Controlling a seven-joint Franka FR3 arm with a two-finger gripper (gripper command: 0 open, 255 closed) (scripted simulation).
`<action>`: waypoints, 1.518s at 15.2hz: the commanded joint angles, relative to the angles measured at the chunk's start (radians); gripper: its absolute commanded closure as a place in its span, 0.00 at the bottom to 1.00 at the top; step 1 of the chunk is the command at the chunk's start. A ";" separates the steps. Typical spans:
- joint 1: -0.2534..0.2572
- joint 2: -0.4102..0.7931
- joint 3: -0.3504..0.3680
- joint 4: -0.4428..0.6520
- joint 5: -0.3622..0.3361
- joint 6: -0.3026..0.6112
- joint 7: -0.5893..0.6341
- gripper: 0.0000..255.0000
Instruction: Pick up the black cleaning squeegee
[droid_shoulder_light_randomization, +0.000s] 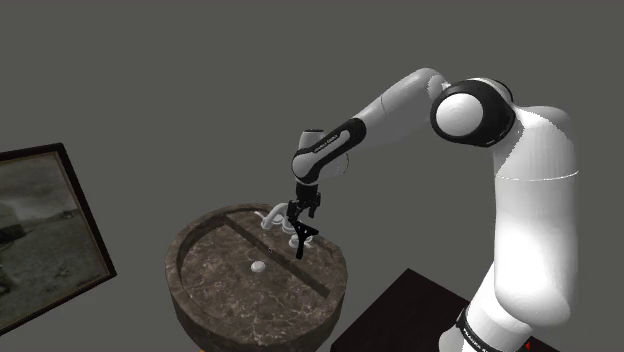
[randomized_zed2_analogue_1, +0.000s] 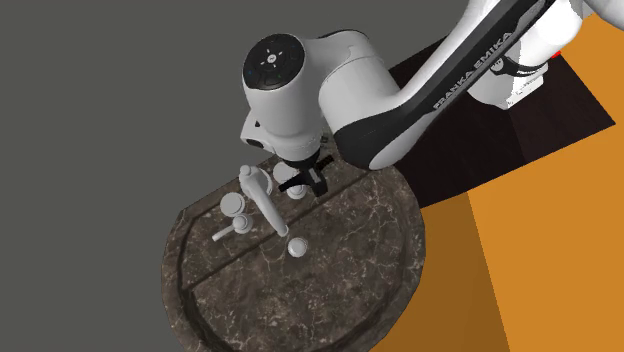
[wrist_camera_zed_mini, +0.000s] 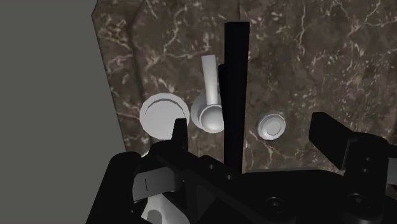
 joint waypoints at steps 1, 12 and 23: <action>-0.002 0.047 0.002 0.030 0.004 0.017 -0.006 0.00; -0.003 0.115 0.005 0.034 0.011 0.080 -0.015 1.00; -0.003 0.073 0.003 0.029 0.007 0.043 -0.010 1.00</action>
